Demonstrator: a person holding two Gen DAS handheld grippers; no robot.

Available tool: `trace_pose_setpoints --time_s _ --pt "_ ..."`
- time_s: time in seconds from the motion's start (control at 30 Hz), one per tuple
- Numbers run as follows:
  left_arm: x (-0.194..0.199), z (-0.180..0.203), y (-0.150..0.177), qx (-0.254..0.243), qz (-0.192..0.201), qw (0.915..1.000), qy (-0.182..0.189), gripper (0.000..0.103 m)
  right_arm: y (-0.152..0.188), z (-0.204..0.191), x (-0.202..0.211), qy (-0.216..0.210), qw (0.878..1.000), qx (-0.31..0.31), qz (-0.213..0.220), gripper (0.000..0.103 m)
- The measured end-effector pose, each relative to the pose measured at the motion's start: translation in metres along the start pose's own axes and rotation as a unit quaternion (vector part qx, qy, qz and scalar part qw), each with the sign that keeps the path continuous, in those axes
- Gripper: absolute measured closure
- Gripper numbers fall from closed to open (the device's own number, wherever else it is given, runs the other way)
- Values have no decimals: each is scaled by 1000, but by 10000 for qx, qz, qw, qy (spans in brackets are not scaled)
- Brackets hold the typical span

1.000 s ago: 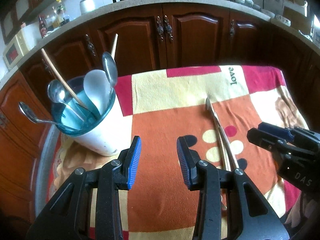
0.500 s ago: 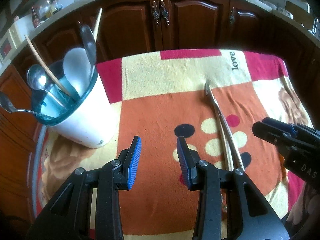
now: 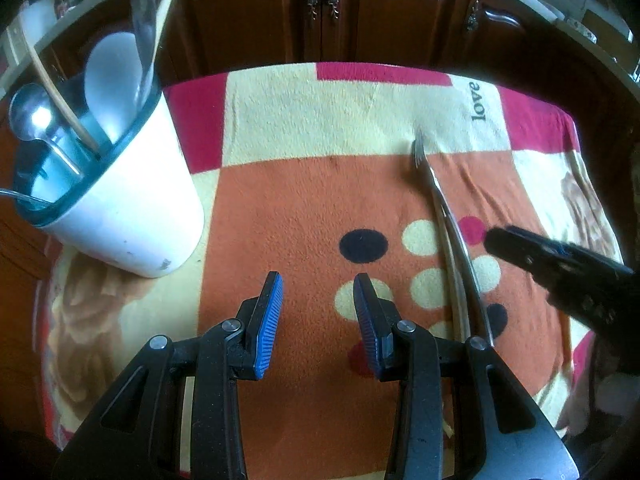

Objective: Organize utensils
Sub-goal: 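Grasp the metal fork with the right tool while the left tool grasps wooden chopsticks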

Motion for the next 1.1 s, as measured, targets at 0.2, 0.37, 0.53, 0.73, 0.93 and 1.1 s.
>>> trace_pose_setpoints --time_s 0.2,0.37,0.53,0.73,0.93,1.1 --pt "-10 -7 -2 123 -109 9999 50 67 -30 -5 -29 -22 9999 140 -20 74" --pt "-16 -16 -1 271 -245 9991 192 67 -48 -14 -56 67 9990 432 -98 75" --pt "-18 -18 0 310 -323 9986 297 67 -57 -14 -85 258 9980 540 -226 85" --pt "-11 -17 5 350 -441 9969 547 67 -59 -4 -79 58 9986 461 -264 98" --pt "5 -8 25 274 -612 9905 1197 67 -41 15 -39 -317 9986 240 -360 99" --pt "12 10 42 -18 -759 9831 1665 67 -14 34 -10 -554 9974 4 -465 99"
Point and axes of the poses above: each gripper's, at about its wrist camera, not at the fingertips, and x roughly against the way its jaws point, z to its right, y to its underside, the point moved 1 cm from there along -x, roughly the way its jaws point, and after that the axes turned 6 degrees about z, right-handed, at the moved point
